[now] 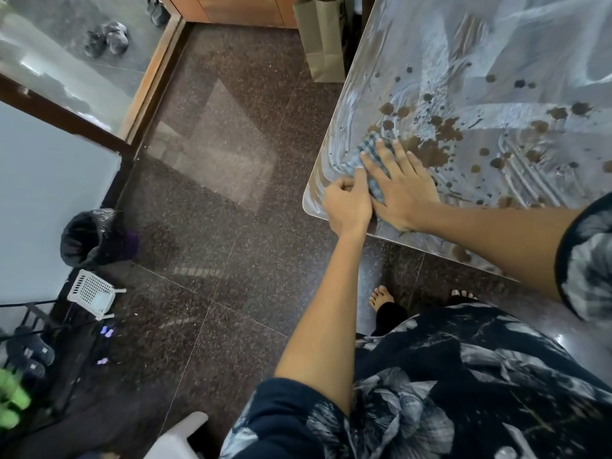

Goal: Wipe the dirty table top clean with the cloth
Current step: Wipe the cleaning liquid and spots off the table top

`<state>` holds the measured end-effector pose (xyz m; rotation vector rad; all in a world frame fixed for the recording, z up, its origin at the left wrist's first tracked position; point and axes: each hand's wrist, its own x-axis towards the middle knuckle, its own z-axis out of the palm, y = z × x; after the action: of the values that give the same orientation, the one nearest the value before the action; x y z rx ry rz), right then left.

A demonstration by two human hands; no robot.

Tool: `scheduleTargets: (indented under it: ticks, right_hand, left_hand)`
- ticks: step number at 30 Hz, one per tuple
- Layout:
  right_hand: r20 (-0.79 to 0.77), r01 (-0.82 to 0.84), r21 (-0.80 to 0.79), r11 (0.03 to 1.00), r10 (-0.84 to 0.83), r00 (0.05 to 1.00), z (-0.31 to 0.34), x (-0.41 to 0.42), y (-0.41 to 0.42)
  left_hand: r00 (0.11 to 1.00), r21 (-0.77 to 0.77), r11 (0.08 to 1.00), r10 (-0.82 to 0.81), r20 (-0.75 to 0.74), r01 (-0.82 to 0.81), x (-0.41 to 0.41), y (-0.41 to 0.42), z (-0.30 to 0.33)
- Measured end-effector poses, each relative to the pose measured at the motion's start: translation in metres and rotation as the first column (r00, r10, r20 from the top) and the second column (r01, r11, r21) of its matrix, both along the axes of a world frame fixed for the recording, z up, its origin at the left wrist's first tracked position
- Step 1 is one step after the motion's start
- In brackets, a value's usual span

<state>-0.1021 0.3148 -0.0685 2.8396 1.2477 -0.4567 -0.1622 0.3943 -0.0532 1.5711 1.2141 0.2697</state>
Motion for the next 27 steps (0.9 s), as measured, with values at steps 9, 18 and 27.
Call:
scheduleTargets:
  ticks: [9,18,27]
  right_hand:
    - [-0.005,-0.534,-0.012,0.845,0.534,0.845,-0.003,0.038,-0.053]
    - [0.007,-0.007,0.015,1.0,0.007,1.0,-0.005,0.049,-0.002]
    - [0.031,-0.644,0.018,0.765,0.644,0.765,-0.005,0.026,-0.028]
  left_hand:
    - [0.919,0.159,0.938,0.337,-0.205,-0.308,-0.018,0.009,0.0]
    - [0.897,0.135,0.911,0.408,-0.167,-0.39,-0.025,0.028,0.0]
    - [0.907,0.113,0.915,0.401,-0.129,-0.388,-0.026,0.033,-0.002]
